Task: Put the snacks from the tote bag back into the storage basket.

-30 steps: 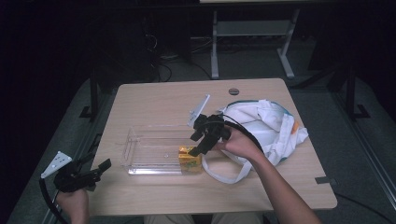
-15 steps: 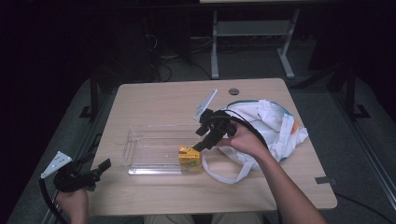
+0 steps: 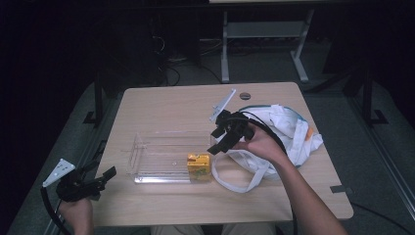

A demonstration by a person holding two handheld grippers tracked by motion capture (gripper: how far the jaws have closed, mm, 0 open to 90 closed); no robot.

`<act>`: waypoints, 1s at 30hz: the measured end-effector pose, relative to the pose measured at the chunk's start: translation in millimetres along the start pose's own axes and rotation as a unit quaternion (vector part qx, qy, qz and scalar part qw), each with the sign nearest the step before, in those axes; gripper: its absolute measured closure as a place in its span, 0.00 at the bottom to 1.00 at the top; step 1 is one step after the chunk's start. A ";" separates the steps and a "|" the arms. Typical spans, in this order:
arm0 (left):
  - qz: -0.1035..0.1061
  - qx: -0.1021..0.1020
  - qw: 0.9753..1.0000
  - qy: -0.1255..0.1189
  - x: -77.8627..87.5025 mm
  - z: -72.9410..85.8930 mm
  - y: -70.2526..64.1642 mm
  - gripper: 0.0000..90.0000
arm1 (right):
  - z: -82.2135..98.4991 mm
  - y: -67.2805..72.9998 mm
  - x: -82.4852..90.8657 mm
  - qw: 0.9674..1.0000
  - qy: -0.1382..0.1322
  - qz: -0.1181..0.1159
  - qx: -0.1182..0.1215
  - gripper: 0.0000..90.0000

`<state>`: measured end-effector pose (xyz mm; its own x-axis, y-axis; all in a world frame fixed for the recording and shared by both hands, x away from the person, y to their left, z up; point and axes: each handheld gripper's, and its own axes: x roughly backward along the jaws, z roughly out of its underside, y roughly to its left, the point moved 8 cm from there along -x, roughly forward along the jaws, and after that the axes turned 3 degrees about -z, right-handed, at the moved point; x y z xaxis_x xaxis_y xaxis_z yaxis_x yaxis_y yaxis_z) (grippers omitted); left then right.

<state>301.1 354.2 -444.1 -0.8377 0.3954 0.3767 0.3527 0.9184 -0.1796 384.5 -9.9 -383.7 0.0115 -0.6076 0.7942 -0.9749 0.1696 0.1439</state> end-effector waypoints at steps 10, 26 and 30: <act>0.000 0.003 1.000 0.001 -0.4 0.2 -0.3 0.14 | 8.3 -7.7 11.2 1.000 -0.003 0.016 -0.011 0.36; 0.000 0.003 1.000 0.002 -0.4 0.3 0.0 0.14 | 24.0 -18.3 30.4 0.999 -0.010 0.039 -0.032 0.36; 0.000 0.003 1.000 0.004 -0.5 0.6 0.2 0.14 | 28.8 -20.6 34.7 0.998 -0.013 0.044 -0.042 0.35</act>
<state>301.3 354.1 -444.8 -0.8346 0.3954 0.3835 0.3504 0.9183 -0.1843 398.6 -56.9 -376.1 -0.0801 -0.6080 0.7899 -0.9500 0.2864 0.1241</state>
